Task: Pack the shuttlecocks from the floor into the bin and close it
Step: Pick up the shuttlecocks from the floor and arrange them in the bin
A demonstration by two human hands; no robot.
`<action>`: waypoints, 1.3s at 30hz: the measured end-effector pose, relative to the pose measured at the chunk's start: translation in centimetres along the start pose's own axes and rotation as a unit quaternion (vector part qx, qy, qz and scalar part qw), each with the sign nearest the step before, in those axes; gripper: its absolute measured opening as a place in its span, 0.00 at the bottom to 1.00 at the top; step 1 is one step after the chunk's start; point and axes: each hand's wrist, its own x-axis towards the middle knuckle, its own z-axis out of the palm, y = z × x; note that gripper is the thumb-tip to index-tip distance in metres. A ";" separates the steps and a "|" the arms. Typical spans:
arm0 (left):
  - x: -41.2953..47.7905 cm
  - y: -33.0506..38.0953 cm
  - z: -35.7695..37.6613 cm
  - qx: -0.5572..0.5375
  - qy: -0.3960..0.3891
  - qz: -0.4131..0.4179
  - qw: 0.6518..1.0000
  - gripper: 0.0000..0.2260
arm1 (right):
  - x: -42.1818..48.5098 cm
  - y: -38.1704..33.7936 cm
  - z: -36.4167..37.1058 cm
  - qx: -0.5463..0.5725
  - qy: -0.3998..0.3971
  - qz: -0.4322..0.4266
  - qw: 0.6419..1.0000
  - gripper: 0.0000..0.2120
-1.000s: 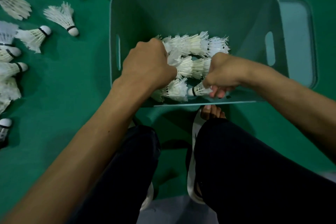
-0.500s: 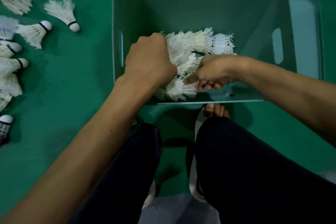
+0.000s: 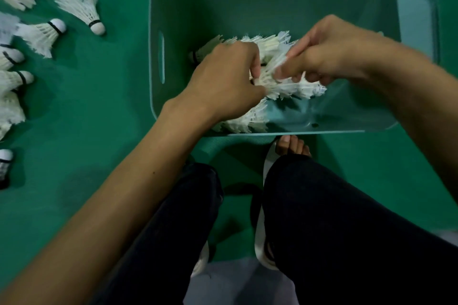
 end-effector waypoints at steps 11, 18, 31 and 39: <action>0.0 -1.3 -1.4 0.097 -0.188 -0.051 0.976 0.10 | -0.1 2.9 -0.3 -0.164 -0.035 0.094 0.981 0.12; 0.3 -2.2 -0.8 0.179 -0.371 -0.103 0.905 0.16 | 2.3 4.6 2.6 -0.061 -0.137 0.137 0.979 0.11; 0.5 -3.0 -0.2 0.238 -0.423 -0.121 0.866 0.36 | 4.7 5.3 5.1 0.001 -0.192 0.167 0.967 0.03; -0.5 0.6 -3.4 0.128 -0.323 -0.075 0.935 0.19 | 2.7 0.2 3.3 -0.292 -0.126 0.085 0.944 0.15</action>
